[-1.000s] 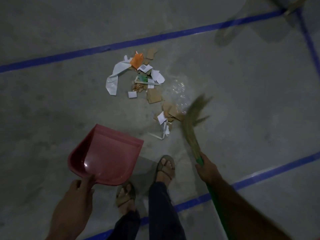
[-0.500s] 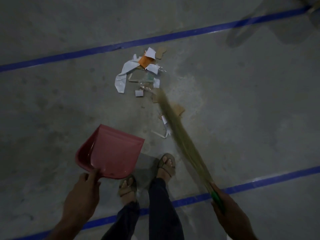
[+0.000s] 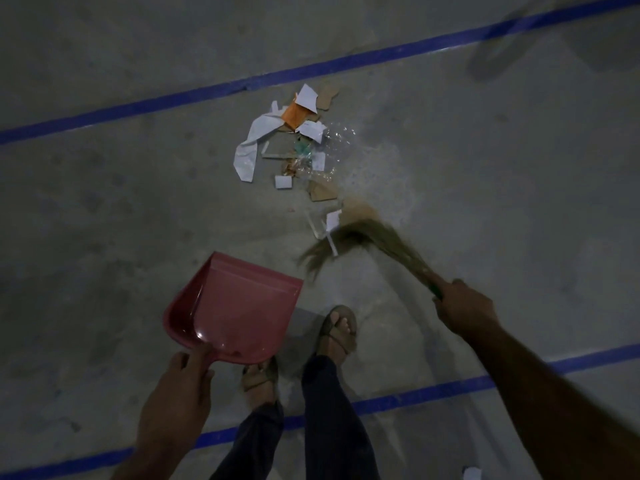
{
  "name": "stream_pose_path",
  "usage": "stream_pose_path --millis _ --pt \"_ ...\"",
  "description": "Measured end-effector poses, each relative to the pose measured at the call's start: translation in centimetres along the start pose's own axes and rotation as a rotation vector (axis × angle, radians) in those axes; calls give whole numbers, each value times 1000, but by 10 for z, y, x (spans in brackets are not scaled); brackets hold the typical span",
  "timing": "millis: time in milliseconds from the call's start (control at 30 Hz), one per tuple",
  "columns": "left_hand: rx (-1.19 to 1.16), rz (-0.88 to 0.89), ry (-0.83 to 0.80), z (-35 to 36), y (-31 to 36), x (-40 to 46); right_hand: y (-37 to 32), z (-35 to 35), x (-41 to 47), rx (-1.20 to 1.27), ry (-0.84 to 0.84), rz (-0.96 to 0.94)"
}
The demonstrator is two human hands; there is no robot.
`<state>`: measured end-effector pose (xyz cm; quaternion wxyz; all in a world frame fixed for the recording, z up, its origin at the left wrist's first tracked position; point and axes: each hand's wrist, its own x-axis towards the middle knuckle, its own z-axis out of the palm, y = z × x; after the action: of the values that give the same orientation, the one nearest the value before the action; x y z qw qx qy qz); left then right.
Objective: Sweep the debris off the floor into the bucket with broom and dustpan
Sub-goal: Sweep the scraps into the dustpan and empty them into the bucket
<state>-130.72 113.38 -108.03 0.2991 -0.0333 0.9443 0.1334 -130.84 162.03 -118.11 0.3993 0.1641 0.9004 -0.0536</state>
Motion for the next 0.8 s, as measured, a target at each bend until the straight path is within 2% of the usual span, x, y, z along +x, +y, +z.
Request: stream_pose_path --millis 233,500,667,800 --pt "-13 11 53 -17 24 15 -22 -38 18 -21 67 -95" --pt "31 42 119 -66 24 30 -8 -58 -30 178 96 -173" --pt "93 22 152 -101 2 57 -20 -46 -88 446 59 -208" --pt "126 -56 130 -117 -24 81 -88 -56 -95 712 -10 -279"
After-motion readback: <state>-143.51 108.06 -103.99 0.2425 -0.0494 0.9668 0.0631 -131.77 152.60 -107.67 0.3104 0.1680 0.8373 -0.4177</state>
